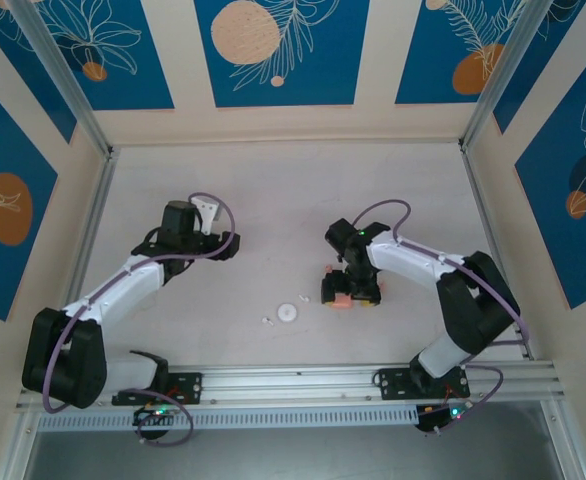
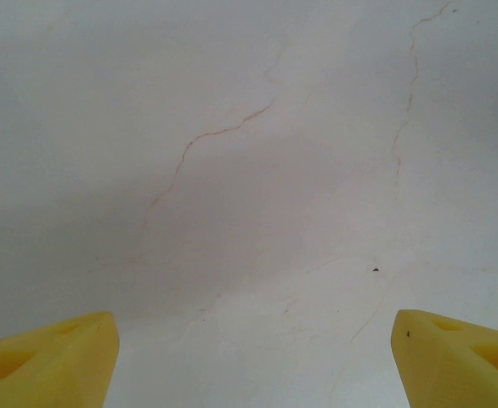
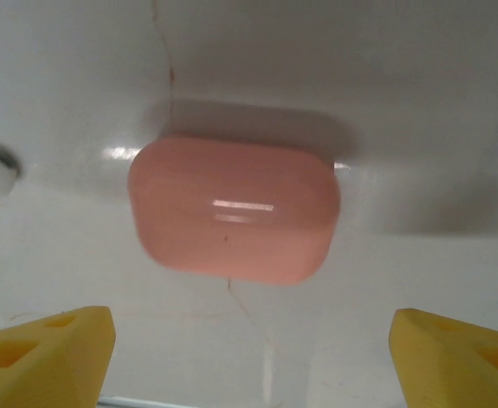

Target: Insert wireless bluetooth earbuds into charging case

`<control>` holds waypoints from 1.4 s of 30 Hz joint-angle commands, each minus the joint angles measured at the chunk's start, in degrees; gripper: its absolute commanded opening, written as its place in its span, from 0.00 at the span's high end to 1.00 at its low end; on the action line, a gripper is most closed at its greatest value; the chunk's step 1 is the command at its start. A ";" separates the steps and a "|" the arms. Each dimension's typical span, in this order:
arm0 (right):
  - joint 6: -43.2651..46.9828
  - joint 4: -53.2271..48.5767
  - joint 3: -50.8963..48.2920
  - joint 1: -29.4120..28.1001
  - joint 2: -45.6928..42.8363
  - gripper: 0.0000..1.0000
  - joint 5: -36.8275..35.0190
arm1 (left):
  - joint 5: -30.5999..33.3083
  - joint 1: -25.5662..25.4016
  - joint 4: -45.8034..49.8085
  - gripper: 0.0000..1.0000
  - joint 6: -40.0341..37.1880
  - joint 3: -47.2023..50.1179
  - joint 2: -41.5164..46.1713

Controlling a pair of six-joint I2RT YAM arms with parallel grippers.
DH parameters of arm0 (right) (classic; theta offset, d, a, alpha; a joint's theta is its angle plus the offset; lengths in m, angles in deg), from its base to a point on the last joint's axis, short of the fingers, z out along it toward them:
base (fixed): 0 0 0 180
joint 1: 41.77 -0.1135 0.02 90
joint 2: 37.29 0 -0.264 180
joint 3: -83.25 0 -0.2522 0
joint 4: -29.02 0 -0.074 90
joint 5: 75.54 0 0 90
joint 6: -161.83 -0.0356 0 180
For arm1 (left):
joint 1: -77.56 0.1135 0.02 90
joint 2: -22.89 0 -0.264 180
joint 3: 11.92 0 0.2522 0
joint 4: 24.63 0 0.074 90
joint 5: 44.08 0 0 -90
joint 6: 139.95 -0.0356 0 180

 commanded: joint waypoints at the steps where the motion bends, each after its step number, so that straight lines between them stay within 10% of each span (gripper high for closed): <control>1: 0.61 0.26 1.61 -0.31 2.71 0.16 -1.20 | 0.61 -0.60 -1.85 0.17 0.45 0.52 1.57; 20: 2.55 4.90 2.91 -1.01 8.54 0.38 -1.40 | -0.10 -0.55 -2.80 0.17 0.80 3.22 2.89; 42: -2.94 18.86 -8.77 -1.45 -9.86 0.46 -3.16 | -11.31 -1.38 -17.31 0.27 0.03 11.17 6.70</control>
